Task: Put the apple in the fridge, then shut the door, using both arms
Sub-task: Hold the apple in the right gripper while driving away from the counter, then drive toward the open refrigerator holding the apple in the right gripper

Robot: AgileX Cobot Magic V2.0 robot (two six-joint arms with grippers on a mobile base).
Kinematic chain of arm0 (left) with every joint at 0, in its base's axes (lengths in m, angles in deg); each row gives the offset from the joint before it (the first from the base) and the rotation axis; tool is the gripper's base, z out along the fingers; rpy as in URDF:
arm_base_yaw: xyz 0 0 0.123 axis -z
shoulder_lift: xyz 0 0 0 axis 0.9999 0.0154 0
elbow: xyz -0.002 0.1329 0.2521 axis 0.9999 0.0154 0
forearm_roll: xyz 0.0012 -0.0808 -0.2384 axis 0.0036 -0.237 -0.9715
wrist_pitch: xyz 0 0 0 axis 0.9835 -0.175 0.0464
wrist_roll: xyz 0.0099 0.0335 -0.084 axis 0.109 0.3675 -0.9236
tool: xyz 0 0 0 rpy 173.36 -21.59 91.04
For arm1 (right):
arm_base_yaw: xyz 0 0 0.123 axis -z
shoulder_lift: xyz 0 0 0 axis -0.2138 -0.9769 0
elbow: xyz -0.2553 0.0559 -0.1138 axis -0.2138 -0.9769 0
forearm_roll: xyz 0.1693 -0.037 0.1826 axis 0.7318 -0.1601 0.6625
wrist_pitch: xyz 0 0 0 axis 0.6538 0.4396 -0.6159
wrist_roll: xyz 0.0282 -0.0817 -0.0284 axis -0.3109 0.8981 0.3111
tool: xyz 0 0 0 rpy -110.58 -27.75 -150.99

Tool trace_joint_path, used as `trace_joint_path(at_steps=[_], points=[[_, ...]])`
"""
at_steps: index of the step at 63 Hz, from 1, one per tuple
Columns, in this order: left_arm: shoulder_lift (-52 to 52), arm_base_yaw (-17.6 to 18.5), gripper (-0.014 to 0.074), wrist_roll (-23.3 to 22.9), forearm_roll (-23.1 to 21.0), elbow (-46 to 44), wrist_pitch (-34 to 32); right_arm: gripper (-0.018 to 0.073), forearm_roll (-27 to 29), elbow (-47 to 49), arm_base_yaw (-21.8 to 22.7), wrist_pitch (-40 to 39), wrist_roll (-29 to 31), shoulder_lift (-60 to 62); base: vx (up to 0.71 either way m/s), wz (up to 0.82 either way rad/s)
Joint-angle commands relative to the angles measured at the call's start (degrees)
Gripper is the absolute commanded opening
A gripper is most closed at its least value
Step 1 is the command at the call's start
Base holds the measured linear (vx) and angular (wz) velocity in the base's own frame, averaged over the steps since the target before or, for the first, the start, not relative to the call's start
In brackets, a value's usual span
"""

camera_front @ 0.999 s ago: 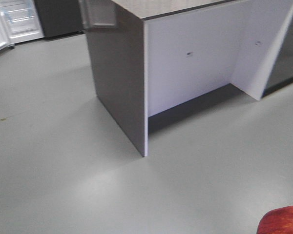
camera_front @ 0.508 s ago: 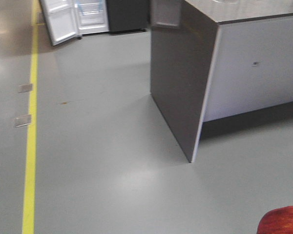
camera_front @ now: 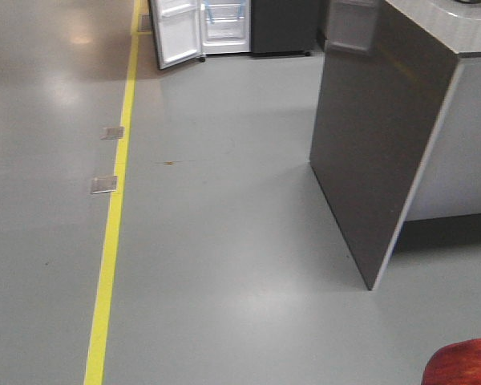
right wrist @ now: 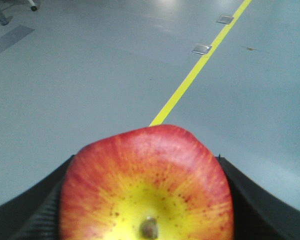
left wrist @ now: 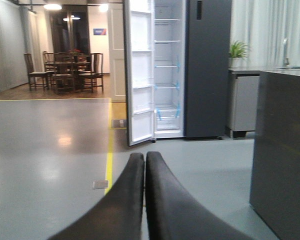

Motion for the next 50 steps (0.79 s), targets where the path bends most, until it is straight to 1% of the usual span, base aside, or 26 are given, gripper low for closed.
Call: trace_joint_path(at_steps=[1,23,50], points=[[-0.93,-0.09,-0.0006,-0.56,-0.44,1.22,-3.92,0.0401,1.41,1.45,-0.03,-3.94,0.45,-0.43,0.10,0.29],[-0.93,-0.09,-0.0006,-0.56,-0.44,1.22,-3.92,0.0401,1.41,1.45,-0.03,-3.99,0.45,-0.43,0.13,0.25],[-0.93,-0.09,-0.0006,-0.56,-0.44,1.22,-3.92,0.0401,1.41,1.45,-0.03,-3.99,0.45,-0.43,0.19,0.14]])
